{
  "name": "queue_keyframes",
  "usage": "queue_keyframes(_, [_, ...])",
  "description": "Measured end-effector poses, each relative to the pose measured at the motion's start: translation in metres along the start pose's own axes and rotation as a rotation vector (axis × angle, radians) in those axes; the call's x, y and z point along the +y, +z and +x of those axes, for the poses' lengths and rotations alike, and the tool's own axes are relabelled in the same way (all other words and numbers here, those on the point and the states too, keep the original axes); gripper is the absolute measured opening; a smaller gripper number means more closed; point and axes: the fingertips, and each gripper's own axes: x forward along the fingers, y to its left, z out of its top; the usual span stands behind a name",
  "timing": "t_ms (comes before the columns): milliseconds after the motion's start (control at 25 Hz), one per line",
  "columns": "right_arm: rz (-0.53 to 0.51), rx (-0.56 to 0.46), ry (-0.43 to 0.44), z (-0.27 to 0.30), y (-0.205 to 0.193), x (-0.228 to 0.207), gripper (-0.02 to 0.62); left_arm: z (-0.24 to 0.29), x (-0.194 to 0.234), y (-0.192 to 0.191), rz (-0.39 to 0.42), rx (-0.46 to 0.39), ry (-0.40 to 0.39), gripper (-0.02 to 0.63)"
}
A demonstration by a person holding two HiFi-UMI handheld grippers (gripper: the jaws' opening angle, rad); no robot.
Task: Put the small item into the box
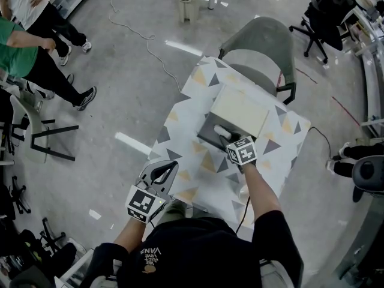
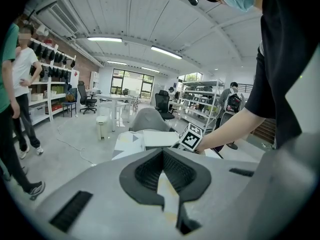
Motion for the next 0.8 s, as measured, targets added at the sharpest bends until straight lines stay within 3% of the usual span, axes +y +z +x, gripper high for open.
queue_keyframes(800, [-0.036, 0.176, -0.061, 0.018, -0.021, -0.018, 0.144, -0.003, 0.003, -0.009, -0.011, 0.018, 0.020, 0.006])
